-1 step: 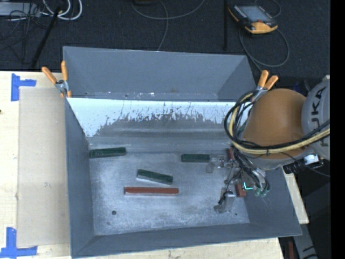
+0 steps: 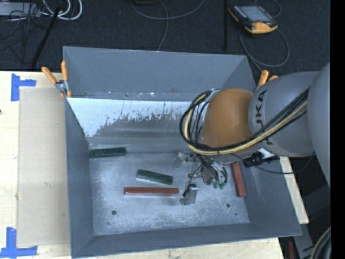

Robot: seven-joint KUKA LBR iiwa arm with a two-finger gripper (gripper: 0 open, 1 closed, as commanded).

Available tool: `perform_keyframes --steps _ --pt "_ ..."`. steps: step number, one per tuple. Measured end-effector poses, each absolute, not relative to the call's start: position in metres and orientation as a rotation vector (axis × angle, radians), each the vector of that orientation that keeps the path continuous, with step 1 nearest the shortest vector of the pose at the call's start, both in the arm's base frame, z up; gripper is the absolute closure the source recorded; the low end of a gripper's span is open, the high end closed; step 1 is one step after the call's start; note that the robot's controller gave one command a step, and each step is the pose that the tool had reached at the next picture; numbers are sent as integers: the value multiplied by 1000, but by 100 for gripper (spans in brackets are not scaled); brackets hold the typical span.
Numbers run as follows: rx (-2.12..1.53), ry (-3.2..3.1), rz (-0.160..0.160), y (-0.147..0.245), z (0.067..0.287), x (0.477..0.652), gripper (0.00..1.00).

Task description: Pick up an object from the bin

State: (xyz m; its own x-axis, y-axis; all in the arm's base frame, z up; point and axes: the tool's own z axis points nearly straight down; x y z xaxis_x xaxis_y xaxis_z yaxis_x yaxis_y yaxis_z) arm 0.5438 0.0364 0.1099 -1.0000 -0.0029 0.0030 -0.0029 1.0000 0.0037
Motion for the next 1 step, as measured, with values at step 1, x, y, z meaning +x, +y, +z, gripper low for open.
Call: perform_keyframes --steps 1 --pt "-185 -3131 -2 69 68 548 0"
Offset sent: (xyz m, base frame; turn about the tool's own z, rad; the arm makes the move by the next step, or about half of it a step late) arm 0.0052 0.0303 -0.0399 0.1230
